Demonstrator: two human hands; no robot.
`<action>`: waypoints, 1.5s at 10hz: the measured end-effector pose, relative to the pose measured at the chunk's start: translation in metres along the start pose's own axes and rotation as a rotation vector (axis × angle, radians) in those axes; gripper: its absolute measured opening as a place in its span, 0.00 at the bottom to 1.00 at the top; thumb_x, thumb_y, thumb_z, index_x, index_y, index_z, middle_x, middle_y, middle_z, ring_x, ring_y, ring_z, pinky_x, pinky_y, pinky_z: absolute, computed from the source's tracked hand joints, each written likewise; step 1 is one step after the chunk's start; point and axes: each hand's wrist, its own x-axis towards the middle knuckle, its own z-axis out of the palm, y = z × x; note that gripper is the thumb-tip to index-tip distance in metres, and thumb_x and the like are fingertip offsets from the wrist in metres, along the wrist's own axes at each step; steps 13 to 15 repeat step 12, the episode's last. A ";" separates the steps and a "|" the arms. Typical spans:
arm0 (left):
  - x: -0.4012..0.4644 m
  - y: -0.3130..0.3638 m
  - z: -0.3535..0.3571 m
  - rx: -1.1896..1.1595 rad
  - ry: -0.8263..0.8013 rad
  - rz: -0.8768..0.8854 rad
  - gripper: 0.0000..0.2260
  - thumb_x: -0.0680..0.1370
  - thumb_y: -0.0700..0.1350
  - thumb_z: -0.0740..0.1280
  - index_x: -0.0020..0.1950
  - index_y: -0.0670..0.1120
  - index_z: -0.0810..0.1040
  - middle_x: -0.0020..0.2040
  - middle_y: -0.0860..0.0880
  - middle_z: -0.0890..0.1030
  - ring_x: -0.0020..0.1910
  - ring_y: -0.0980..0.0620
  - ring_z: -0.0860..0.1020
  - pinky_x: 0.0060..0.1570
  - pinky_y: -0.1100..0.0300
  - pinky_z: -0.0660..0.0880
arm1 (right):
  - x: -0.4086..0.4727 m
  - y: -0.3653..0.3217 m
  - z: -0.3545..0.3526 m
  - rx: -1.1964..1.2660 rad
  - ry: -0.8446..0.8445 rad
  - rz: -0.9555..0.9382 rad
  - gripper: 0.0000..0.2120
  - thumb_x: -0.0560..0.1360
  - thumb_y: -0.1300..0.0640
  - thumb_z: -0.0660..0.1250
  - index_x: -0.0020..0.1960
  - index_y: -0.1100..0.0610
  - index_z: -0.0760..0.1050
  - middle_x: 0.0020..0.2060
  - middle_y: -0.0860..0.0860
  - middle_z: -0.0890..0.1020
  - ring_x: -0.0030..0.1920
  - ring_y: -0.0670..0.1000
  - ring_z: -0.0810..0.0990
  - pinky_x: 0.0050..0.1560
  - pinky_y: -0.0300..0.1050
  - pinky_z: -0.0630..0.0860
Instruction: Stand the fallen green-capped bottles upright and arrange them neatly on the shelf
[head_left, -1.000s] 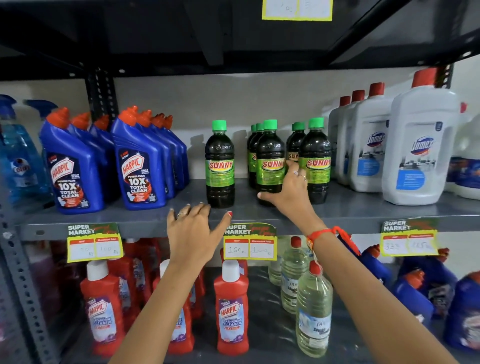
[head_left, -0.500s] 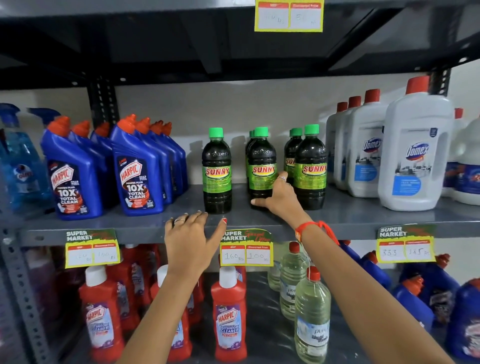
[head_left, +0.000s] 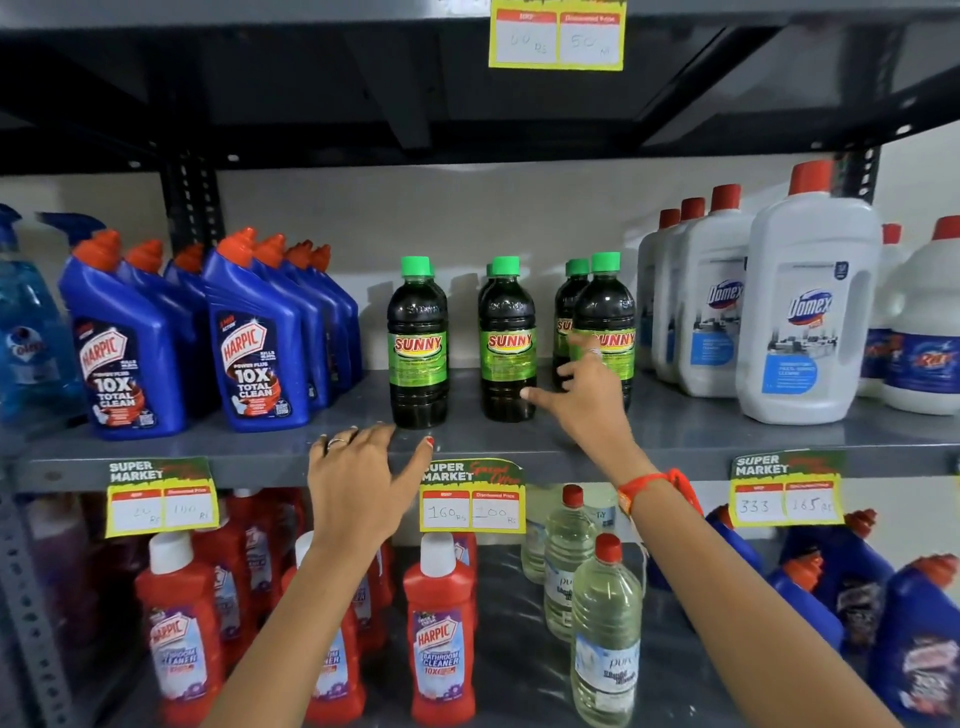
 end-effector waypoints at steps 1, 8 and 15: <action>-0.003 0.016 -0.002 -0.031 0.070 -0.011 0.26 0.73 0.61 0.56 0.55 0.42 0.79 0.53 0.44 0.83 0.52 0.44 0.79 0.56 0.46 0.68 | 0.001 0.015 -0.022 0.052 0.187 0.022 0.20 0.64 0.53 0.77 0.50 0.57 0.71 0.45 0.56 0.82 0.49 0.57 0.81 0.53 0.53 0.77; -0.011 0.126 0.032 -0.106 -0.033 0.157 0.24 0.75 0.60 0.54 0.52 0.45 0.82 0.49 0.48 0.84 0.50 0.47 0.80 0.49 0.51 0.69 | 0.044 0.068 -0.049 0.413 -0.327 0.195 0.37 0.64 0.69 0.76 0.69 0.61 0.64 0.63 0.57 0.76 0.59 0.49 0.73 0.60 0.42 0.69; -0.012 0.127 0.032 -0.130 -0.032 0.146 0.24 0.74 0.60 0.54 0.52 0.46 0.82 0.51 0.48 0.84 0.52 0.48 0.79 0.51 0.51 0.69 | 0.047 0.066 -0.044 0.306 -0.275 0.163 0.44 0.62 0.60 0.79 0.72 0.59 0.59 0.66 0.57 0.73 0.68 0.56 0.71 0.69 0.52 0.68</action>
